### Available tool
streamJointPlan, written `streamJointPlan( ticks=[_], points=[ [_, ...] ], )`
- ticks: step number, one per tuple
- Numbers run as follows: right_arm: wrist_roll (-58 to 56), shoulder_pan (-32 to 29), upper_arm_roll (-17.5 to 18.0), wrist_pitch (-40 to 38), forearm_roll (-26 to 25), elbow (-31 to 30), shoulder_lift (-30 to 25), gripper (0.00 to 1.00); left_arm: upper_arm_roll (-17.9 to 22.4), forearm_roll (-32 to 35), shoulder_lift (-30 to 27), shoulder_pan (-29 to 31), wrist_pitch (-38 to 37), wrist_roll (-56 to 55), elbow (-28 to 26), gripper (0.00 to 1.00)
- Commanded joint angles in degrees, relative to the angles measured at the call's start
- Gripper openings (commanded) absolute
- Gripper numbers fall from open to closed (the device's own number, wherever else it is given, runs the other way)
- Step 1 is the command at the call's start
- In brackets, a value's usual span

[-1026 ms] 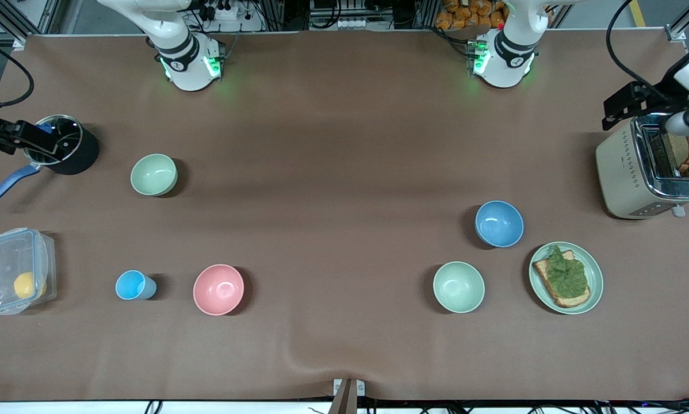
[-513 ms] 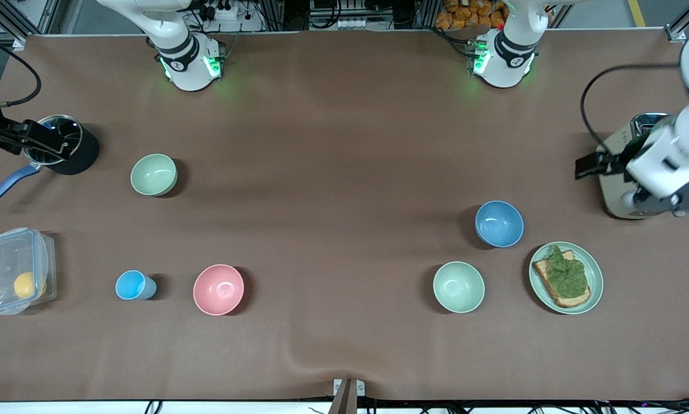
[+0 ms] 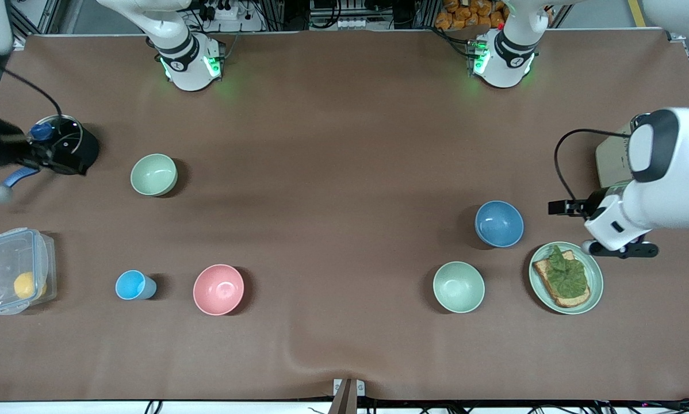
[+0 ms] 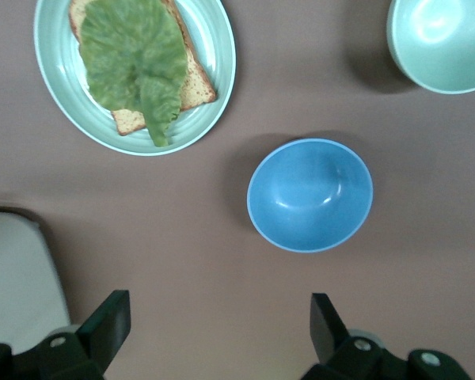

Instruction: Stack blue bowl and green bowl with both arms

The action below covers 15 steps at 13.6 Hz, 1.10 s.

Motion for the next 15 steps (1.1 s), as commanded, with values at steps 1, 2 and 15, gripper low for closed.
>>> streamJointPlan(
  ticks=[1, 2, 15],
  points=[
    [-0.08, 0.48, -0.07, -1.16, -0.42, 2.10, 2.15, 1.00, -0.36, 1.26, -4.73, 0.10, 10.84, -1.22, -12.51, 1.00],
    [0.88, 0.83, 0.02, -2.73, -0.25, 1.23, 2.16, 1.00, -0.36, 1.26, -5.88, 0.19, 15.85, -1.22, -17.08, 1.00],
    [-7.01, -1.08, -0.33, 24.14, 1.78, -38.50, -11.37, 1.00, -0.36, 1.35, 5.09, 0.98, 32.94, -1.04, -22.58, 1.00]
  ],
)
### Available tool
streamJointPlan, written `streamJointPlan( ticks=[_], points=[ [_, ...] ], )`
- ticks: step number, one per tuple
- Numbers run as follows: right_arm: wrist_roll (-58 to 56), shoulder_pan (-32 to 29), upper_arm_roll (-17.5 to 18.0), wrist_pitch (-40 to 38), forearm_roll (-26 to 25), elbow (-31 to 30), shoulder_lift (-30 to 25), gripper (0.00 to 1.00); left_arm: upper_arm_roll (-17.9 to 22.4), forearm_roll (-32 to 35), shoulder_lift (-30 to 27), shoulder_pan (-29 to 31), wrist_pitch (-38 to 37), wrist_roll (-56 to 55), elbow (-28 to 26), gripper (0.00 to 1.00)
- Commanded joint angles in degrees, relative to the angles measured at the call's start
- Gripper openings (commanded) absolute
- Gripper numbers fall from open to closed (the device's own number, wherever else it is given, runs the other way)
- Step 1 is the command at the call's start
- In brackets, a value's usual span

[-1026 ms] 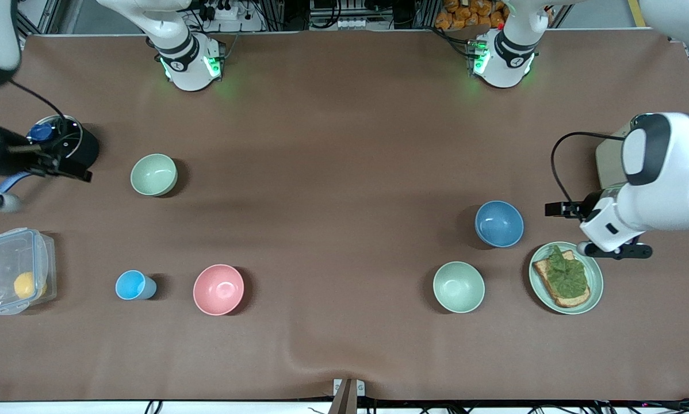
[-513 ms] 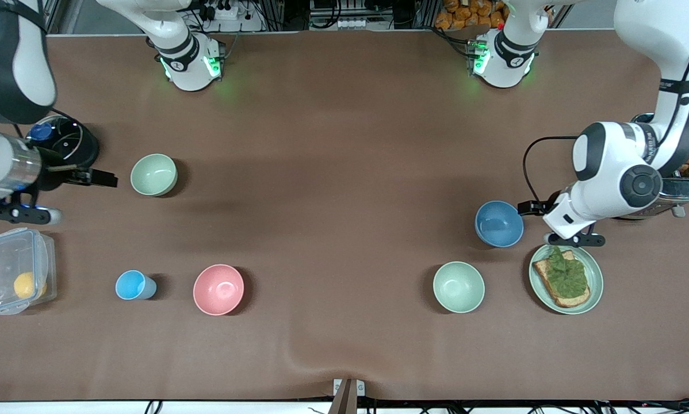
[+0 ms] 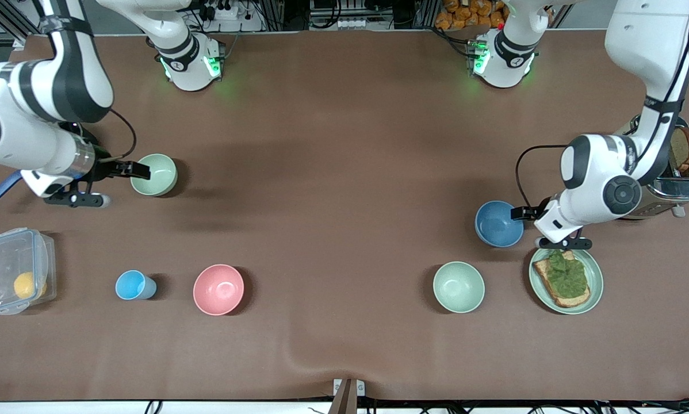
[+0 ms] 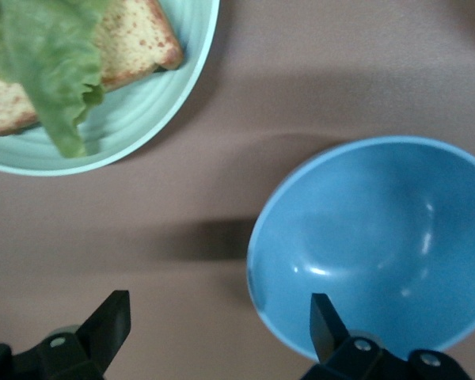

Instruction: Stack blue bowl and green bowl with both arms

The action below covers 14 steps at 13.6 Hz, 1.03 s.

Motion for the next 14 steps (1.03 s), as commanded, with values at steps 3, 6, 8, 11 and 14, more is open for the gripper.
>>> streamJointPlan(
  ticks=[3, 6, 8, 11, 14],
  points=[
    [-11.39, -6.20, -0.22, 9.30, 0.87, -9.54, -2.75, 1.00, -0.40, 1.24, 3.33, 0.15, 2.59, -1.00, 2.15, 1.00],
    [-15.08, -9.63, -0.22, 14.15, 0.79, -12.72, -1.62, 1.00, -0.40, 0.54, 4.21, 0.06, 2.59, -1.09, 3.12, 0.86],
    [-17.10, -10.25, -0.31, 19.31, 0.70, -16.14, -0.82, 0.99, -0.40, 0.54, 4.30, -0.12, 2.51, -1.18, 2.86, 0.24],
    [-23.78, -13.68, -0.22, 26.89, 0.79, -19.84, 1.63, 0.90, -0.40, 0.54, 4.83, -0.12, 2.59, -2.22, 2.95, 0.03],
    [-28.62, -16.84, -0.13, 30.41, 0.87, -20.38, 4.45, 0.86, -0.40, 0.54, 4.74, -0.38, 2.51, -3.55, 2.95, 0.00]
  ],
)
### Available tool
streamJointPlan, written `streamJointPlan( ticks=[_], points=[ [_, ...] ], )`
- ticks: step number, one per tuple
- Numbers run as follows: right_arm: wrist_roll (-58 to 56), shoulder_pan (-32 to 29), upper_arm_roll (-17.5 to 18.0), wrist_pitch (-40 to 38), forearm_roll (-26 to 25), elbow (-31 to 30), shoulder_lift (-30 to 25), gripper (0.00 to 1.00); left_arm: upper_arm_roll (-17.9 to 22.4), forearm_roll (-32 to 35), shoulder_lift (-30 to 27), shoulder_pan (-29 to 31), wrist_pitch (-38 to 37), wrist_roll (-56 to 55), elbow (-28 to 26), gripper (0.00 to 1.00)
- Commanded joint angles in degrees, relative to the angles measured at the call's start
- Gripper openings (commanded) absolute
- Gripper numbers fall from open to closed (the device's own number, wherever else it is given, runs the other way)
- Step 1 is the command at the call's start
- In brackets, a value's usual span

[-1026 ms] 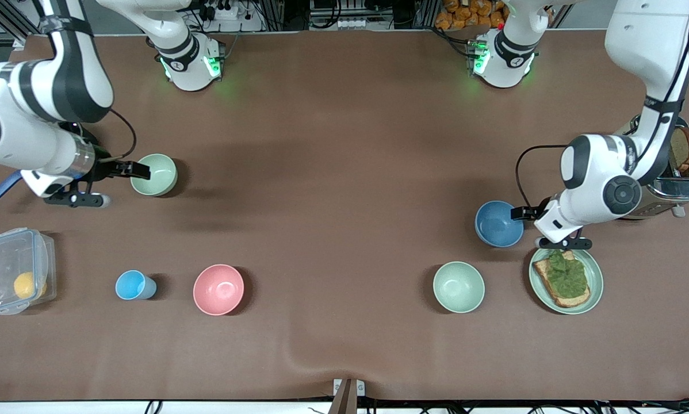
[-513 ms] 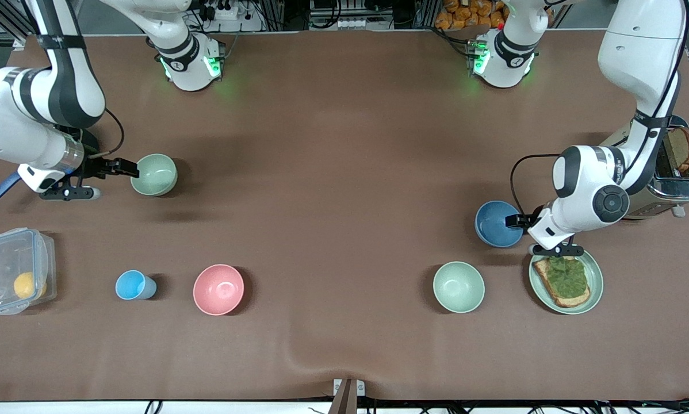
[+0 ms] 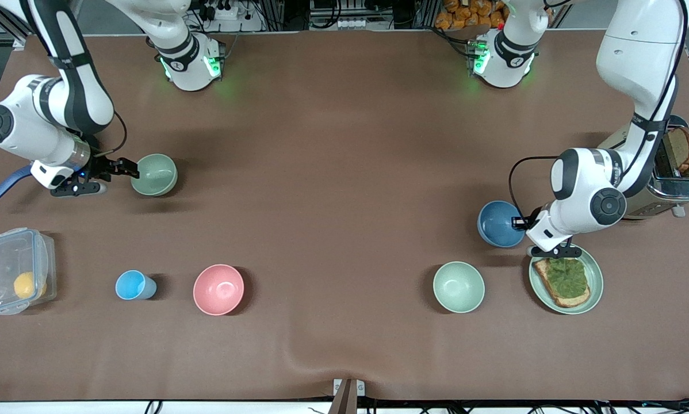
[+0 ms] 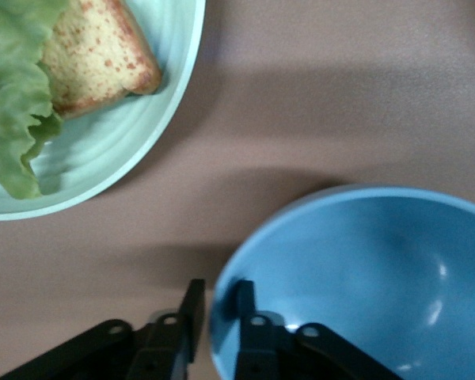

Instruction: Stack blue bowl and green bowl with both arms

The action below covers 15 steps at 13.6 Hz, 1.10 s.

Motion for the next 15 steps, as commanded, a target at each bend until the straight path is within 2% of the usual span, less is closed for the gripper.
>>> streamJointPlan(
  ticks=[1, 2, 4, 6, 9, 11, 12, 14, 15],
  points=[
    [-3.29, -2.79, 0.79, 2.63, 1.05, -0.81, 1.87, 0.81, -0.18, 0.55, 0.12, -0.10, -0.06, -1.78, 0.87, 0.00],
    [-3.29, -2.87, 0.79, 3.51, 1.66, -1.51, 1.88, 0.76, -0.26, 0.55, -0.32, 0.25, -0.06, -1.69, 0.96, 0.00],
    [-3.29, -2.88, 0.79, 3.78, 3.85, -1.78, 2.23, 0.73, -0.44, 0.37, -2.16, 0.52, -0.06, -1.60, 0.96, 0.00],
    [-3.37, -2.96, 0.79, 4.92, 4.04, -1.96, 3.19, 0.53, -0.44, -5.30, -6.01, 0.87, -0.15, -1.25, 0.96, 0.00],
    [-3.37, -3.23, 0.79, 5.01, 4.48, -1.96, 3.90, 0.50, -0.44, -7.45, -10.60, 0.96, -0.85, -1.25, 0.78, 0.00],
    [-3.46, -3.40, 0.97, 6.23, 6.92, -3.00, 5.21, 0.48, -0.44, -9.54, -12.09, 1.14, -1.55, -1.25, 0.87, 0.00],
    [-4.51, -3.05, 0.88, 9.55, 7.20, -4.49, 5.22, 0.42, -0.44, -11.56, -12.97, 1.48, -1.64, -1.16, 0.78, 0.00],
    [-7.15, -3.32, 0.97, 11.78, 7.38, -5.38, 5.92, 0.10, -0.44, -12.72, -13.77, 1.58, -2.17, -1.34, 0.61, 0.00],
    [-7.24, -3.32, 1.06, 11.08, 7.38, -5.30, 5.57, 0.00, -0.53, -12.72, -13.94, 1.58, -2.43, -1.43, 0.61, 0.00]
  ],
)
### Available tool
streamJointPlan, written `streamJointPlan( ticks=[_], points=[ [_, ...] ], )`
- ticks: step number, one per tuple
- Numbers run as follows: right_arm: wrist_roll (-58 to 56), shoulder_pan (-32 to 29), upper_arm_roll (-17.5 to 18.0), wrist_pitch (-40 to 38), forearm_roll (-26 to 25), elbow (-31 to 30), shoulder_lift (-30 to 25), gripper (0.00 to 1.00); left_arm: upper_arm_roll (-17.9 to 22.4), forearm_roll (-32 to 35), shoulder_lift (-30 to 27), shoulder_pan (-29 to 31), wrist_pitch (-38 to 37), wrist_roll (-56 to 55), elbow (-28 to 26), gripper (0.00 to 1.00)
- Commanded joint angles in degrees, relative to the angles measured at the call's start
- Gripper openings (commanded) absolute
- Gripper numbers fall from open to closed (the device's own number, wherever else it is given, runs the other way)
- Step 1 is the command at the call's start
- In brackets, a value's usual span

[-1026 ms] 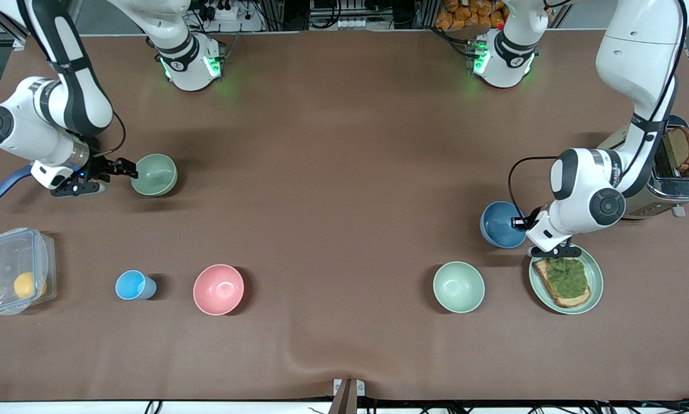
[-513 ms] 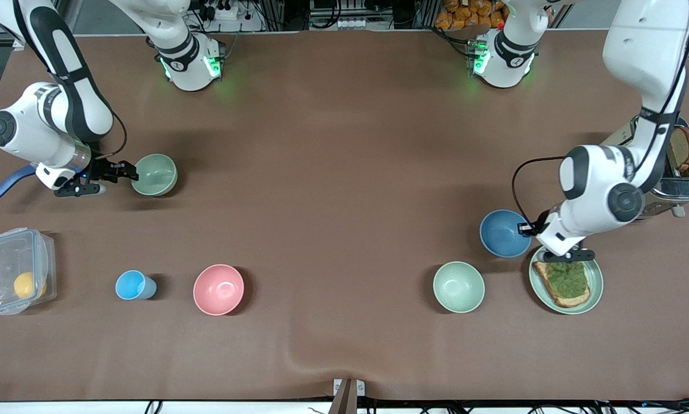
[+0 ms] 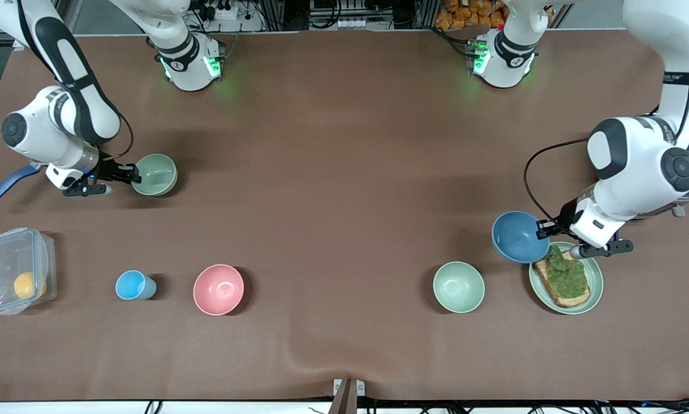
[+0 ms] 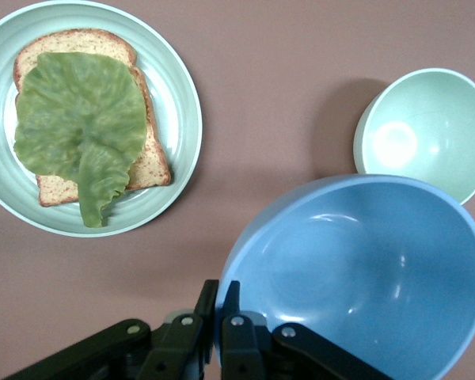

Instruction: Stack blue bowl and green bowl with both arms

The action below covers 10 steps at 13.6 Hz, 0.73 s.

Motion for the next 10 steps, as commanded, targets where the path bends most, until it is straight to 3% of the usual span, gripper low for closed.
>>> streamJointPlan(
  ticks=[1, 5, 8, 10],
  points=[
    [-2.37, -0.98, 0.97, 0.08, 1.48, -1.03, -1.06, 0.00, -0.31, -1.57, -1.81, 0.28, -0.82, -0.67, -1.46, 0.00],
    [-1.40, -0.37, 1.23, -12.38, 3.49, 2.30, -4.49, 0.00, -0.31, -1.57, -1.37, 0.19, -0.82, -0.76, -1.38, 0.00],
    [-0.62, 2.79, 1.14, -16.70, 9.38, 2.66, -6.95, 0.00, -0.66, -1.75, -1.19, 0.19, -0.73, -1.03, -1.29, 0.00],
    [6.55, 6.55, 1.14, -18.81, 9.66, 2.66, -9.32, 0.00, -0.66, -1.75, -1.63, 0.36, -0.73, -1.03, -1.64, 0.00]
  ],
)
